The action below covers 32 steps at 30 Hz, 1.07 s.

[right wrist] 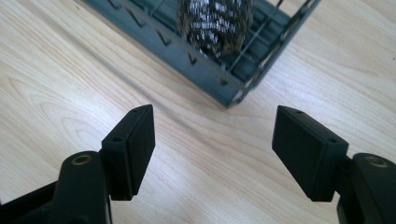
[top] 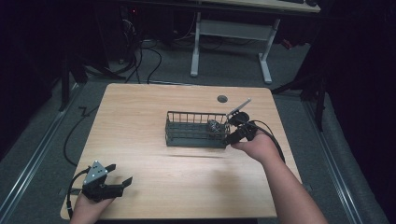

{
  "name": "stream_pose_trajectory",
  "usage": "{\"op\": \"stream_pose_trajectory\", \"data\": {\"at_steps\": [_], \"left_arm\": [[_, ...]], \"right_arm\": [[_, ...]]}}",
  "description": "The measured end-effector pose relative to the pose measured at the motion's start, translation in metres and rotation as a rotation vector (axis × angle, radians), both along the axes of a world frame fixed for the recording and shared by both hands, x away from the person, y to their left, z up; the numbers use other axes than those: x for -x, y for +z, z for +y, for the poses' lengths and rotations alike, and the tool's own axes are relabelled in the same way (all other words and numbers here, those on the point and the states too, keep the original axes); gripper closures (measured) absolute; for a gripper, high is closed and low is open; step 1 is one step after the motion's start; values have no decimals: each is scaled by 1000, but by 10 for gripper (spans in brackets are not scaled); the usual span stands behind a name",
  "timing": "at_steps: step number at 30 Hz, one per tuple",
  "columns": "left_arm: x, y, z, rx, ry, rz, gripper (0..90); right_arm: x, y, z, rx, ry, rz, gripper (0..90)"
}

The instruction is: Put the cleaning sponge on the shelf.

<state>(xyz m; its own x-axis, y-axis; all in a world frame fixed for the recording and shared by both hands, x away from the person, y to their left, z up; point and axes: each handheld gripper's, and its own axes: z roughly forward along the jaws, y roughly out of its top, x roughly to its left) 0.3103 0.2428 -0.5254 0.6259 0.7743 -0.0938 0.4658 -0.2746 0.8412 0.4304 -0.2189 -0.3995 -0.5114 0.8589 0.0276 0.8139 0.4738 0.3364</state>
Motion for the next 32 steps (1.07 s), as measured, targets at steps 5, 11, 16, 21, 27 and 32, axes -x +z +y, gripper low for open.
{"op": "stream_pose_trajectory", "data": {"at_steps": [5,11,16,21,27,32], "left_arm": [[0,-1,0,1,0,5,146],[0,-1,-2,2,-9,7,146],[0,-2,-3,8,-10,9,146],[2,-1,-5,1,-19,5,146],[3,-1,-10,-7,-28,5,146],[3,-1,-15,-19,-25,8,146]], "right_arm": [[17,-16,-6,6,47,-52,335],[42,-33,-11,-39,70,-134,370],[68,-55,-18,-119,44,-212,373],[99,-86,-27,-176,15,-306,361],[144,-110,-40,-223,-30,-480,335],[147,-107,-48,-241,-52,-524,324]]}}
